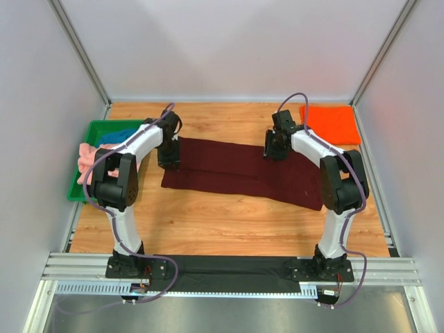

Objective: Fold and stack the t-shirts
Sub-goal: Fold the tshirt

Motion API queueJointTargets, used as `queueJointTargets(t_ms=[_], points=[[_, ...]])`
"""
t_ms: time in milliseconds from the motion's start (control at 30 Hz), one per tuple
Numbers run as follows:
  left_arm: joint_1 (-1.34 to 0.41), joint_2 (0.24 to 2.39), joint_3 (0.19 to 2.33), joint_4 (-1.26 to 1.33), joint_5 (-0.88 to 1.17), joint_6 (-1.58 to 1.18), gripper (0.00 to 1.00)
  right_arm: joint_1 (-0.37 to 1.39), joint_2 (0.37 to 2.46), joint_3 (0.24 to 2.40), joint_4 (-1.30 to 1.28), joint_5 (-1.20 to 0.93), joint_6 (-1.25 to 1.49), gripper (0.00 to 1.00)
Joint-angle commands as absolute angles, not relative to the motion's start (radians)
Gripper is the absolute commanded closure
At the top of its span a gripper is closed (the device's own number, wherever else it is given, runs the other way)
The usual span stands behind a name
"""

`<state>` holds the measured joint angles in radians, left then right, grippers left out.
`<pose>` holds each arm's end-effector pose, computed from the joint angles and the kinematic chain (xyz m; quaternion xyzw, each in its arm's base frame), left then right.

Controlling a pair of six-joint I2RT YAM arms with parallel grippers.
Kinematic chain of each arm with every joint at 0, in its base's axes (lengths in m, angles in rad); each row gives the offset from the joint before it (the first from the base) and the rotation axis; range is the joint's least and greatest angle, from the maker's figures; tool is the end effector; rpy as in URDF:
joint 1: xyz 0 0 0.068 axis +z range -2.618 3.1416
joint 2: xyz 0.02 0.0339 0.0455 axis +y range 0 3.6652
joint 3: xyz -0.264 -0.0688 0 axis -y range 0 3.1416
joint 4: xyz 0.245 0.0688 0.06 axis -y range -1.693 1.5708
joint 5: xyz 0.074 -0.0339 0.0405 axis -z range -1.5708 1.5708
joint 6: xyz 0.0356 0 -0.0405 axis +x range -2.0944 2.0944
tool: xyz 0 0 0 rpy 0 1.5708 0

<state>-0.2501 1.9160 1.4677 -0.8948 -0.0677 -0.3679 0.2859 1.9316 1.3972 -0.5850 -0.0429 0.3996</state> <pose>0.3696 -0.0919 0.2031 -0.0623 0.9910 -0.0025 0.1184 0.3856 0.1149 0.1888 0.0506 0.9731 0.0949 0.2037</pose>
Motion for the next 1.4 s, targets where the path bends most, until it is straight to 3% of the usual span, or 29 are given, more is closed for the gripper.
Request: queueJointTargets(t_ms=[0, 533, 800, 933, 1367], points=[[-0.238, 1.94, 1.514, -0.91, -0.049, -0.353, 0.56, 0.291, 1.956, 1.445, -0.578, -0.074, 0.298, 0.58], [-0.238, 2.052, 1.565, -0.931, -0.081, -0.374, 0.55, 0.32, 1.994, 1.485, -0.617, -0.062, 0.225, 0.59], [-0.238, 2.052, 1.577, -0.936, -0.089, -0.382, 0.67, 0.376, 1.977, 1.486, -0.656, 0.09, 0.4, 0.6], [-0.238, 2.051, 1.571, -0.936, -0.098, -0.382, 0.68, 0.39, 2.016, 1.519, -0.702, 0.152, 0.423, 0.63], [-0.238, 2.005, 1.532, -0.901, -0.095, -0.408, 0.55, 0.397, 2.051, 1.509, -0.637, 0.133, 0.449, 0.66]])
